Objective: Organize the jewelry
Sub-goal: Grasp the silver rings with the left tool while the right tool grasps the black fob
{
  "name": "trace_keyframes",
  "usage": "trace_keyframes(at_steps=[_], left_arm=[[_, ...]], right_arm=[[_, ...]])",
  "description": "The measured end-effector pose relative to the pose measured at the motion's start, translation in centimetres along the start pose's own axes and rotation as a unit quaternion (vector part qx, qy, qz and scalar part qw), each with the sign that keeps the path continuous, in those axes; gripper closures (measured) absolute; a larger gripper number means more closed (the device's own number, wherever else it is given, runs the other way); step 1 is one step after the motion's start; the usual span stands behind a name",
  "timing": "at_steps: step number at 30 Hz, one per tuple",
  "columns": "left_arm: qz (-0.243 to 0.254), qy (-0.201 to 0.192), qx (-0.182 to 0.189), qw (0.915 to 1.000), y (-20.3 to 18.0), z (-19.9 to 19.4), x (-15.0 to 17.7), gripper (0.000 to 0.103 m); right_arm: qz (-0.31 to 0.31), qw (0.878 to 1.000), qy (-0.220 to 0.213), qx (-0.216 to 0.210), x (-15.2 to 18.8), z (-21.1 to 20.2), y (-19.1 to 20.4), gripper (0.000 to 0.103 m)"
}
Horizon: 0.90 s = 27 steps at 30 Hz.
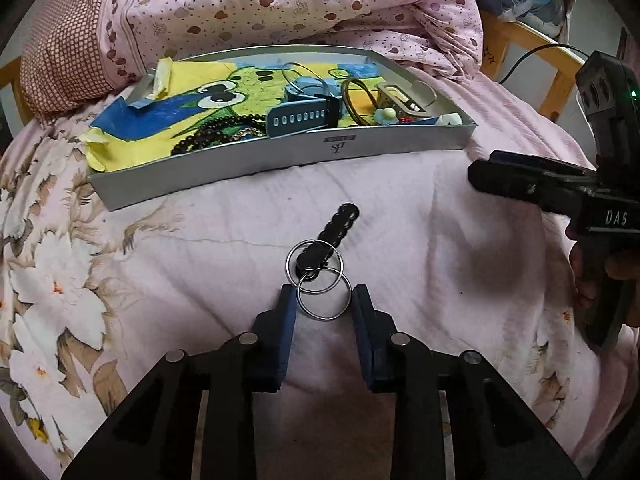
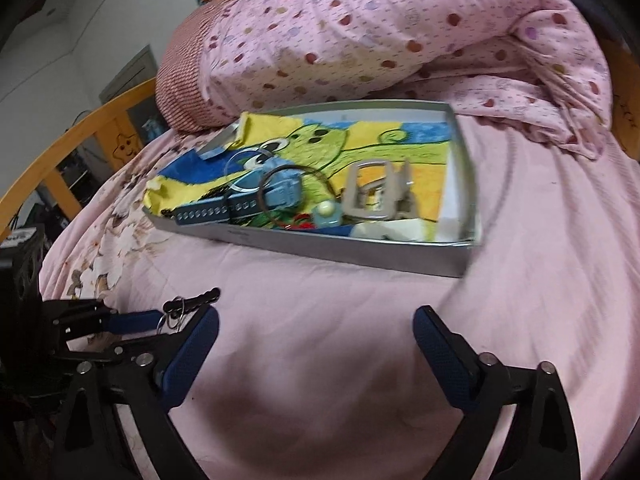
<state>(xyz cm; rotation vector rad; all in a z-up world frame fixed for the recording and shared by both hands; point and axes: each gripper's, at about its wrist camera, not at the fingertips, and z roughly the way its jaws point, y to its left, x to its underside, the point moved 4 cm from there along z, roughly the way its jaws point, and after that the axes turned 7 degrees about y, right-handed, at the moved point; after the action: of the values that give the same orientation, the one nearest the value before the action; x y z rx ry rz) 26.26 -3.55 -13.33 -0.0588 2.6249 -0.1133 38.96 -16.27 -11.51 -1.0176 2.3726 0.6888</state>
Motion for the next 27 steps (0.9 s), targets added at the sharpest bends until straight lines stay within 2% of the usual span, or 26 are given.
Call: trace_keyframes(at_steps=[2, 7, 12, 18, 27], left_arm=[[-0.004, -0.003, -0.009, 1.0, 0.4, -0.1, 0.0, 0.079], [-0.015, -0.009, -0.014, 0.9998, 1.5, -0.5, 0.1, 0.079], [-0.015, -0.013, -0.018, 0.9996, 1.9, -0.8, 0.1, 0.079], [-0.016, -0.018, -0.024, 0.9994, 2.4, -1.1, 0.1, 0.08], [-0.038, -0.02, -0.046, 0.998, 4.1, -1.5, 0.2, 0.08]], right_arm=[[-0.013, 1.0, 0.003, -0.009, -0.1, 0.5, 0.8, 0.014], [-0.062, 0.998, 0.014, -0.026, -0.1, 1.8, 3.0, 0.031], [-0.112, 0.992, 0.027, -0.046, 0.0, 2.8, 5.0, 0.042], [-0.141, 0.987, 0.04, -0.063, -0.3, 3.9, 6.3, 0.047], [-0.182, 0.978, 0.061, -0.077, -0.8, 5.3, 8.0, 0.047]])
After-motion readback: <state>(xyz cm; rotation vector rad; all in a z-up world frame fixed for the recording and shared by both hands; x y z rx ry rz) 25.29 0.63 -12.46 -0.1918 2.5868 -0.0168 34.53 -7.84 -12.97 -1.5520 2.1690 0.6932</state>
